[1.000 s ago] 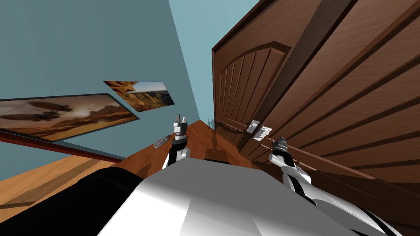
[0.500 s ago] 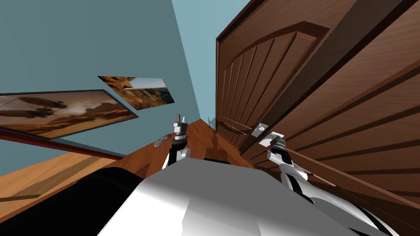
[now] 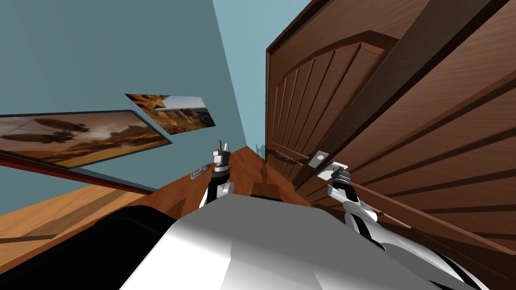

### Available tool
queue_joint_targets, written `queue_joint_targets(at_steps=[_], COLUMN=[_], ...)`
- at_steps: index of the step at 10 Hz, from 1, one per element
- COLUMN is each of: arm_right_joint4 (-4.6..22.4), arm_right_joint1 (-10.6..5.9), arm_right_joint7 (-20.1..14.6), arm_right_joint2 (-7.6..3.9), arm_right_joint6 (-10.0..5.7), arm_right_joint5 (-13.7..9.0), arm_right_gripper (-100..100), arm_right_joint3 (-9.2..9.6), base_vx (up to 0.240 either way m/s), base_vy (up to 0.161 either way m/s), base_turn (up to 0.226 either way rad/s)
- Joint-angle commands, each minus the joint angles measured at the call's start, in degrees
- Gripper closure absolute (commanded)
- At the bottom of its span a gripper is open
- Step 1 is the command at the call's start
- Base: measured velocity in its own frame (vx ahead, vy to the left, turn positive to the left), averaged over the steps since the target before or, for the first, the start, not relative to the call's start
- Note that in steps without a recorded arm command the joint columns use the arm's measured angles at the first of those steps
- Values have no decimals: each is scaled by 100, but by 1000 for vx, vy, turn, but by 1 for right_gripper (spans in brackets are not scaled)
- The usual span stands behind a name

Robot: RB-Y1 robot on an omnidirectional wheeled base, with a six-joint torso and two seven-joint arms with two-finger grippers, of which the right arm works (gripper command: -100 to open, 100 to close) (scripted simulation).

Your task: Pull the door open

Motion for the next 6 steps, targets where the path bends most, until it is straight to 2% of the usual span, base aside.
queue_joint_targets(at_steps=[1,3,4,5,6], arm_right_joint4=[69,68,76,46,-4], arm_right_joint1=[68,85,85,89,56], arm_right_joint7=[-22,-43,-43,-95,-99], arm_right_joint2=[-23,-24,-24,-16,0], arm_right_joint6=[4,9,9,21,36], arm_right_joint5=[-1,9,9,42,51], arm_right_gripper=[100,100,100,100,-100], arm_right_joint3=[-6,17,17,96,122], base_vx=[-181,-172,-74,-170,-228], base_vy=[-24,-23,-13,-28,33], base_turn=[-7,-4,-110,-49,43])
